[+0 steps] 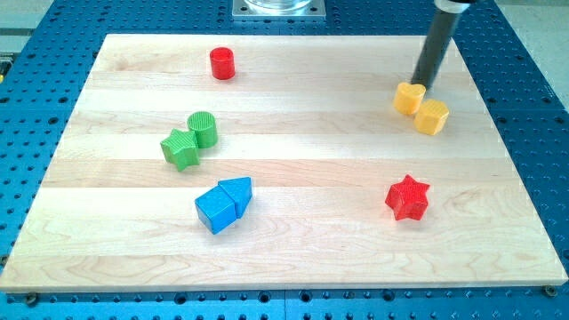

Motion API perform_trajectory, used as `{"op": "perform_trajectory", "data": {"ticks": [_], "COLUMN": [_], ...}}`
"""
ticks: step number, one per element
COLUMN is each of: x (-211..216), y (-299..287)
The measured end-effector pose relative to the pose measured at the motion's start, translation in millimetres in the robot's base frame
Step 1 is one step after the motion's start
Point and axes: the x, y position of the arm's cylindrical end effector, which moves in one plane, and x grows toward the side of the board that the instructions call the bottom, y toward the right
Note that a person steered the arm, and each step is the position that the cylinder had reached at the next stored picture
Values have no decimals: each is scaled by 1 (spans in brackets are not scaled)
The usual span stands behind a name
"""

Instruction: Move the red circle vertical to the green circle

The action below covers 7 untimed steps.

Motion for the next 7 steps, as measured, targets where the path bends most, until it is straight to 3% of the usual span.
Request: {"op": "perform_trajectory", "data": {"ticks": [2, 3, 4, 6, 7], "x": [36, 34, 24, -56, -65], "y": [-12, -24, -87, -190, -263]}}
